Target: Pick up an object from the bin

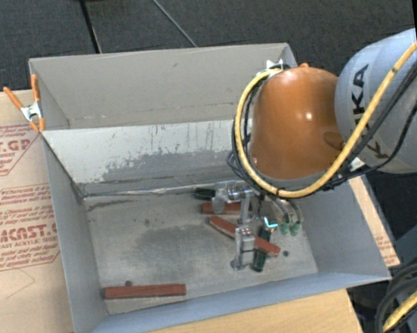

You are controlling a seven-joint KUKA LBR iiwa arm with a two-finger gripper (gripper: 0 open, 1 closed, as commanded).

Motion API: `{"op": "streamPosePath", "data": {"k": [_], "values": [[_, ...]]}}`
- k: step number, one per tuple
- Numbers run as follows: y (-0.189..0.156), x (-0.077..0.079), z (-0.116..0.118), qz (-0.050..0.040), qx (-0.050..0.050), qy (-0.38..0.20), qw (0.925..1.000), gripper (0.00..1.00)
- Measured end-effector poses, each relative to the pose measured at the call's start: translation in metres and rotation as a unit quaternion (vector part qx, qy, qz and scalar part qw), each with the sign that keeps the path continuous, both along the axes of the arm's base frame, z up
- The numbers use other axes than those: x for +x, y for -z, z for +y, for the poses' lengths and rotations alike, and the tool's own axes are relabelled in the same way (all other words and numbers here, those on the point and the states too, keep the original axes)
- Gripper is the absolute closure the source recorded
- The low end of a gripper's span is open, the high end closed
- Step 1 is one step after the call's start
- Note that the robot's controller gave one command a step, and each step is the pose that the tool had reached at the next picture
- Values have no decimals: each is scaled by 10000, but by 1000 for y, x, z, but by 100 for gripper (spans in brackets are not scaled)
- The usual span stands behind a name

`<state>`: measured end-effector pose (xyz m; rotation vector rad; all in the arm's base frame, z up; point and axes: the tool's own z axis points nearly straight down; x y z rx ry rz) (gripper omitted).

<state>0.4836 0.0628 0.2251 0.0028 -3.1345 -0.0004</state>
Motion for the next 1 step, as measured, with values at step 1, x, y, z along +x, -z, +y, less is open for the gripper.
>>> {"op": "streamPosePath", "data": {"k": [1], "values": [[-4,2,0,-41,5,7,10000,0]]}}
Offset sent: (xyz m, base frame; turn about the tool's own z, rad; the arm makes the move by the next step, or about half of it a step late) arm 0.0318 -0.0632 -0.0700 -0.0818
